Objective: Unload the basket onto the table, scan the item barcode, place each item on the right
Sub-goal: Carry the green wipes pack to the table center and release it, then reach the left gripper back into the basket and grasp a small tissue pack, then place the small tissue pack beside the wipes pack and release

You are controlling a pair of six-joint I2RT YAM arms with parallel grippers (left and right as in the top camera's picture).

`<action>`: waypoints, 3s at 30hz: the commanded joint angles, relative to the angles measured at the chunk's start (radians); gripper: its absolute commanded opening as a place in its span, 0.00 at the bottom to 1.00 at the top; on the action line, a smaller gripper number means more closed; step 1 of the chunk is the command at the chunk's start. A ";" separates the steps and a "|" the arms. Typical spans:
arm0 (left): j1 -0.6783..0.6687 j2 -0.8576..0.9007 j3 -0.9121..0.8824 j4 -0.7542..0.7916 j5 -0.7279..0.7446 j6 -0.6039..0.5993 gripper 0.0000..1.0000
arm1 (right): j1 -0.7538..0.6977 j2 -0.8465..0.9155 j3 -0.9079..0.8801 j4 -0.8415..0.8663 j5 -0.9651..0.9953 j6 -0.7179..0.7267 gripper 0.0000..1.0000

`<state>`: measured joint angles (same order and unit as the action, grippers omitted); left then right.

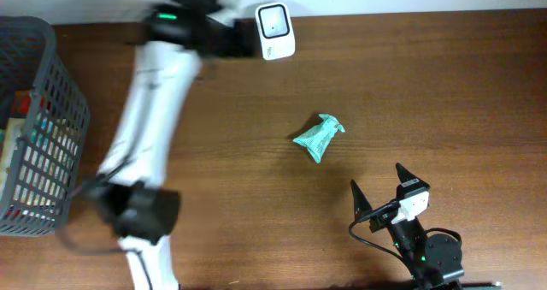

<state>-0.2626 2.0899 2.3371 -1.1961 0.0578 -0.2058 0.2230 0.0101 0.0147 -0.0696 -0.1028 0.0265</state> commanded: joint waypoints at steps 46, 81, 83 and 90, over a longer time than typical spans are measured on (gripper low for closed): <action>0.929 0.070 -0.155 0.049 0.097 0.266 0.23 | -0.007 -0.006 -0.009 0.000 0.006 0.004 0.99; -0.222 -0.037 -0.941 0.602 0.177 0.119 0.55 | -0.007 -0.006 -0.009 0.000 0.006 0.004 0.99; -0.232 -0.039 -0.932 0.600 0.158 0.119 0.75 | -0.007 -0.006 -0.009 0.000 0.006 0.004 0.99; -0.090 -0.200 -0.508 0.254 0.118 0.158 0.99 | -0.007 -0.006 -0.009 0.000 0.006 0.003 0.99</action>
<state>-0.4095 1.9938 1.6894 -0.8791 0.2115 -0.0757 0.2230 0.0101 0.0147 -0.0696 -0.1024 0.0261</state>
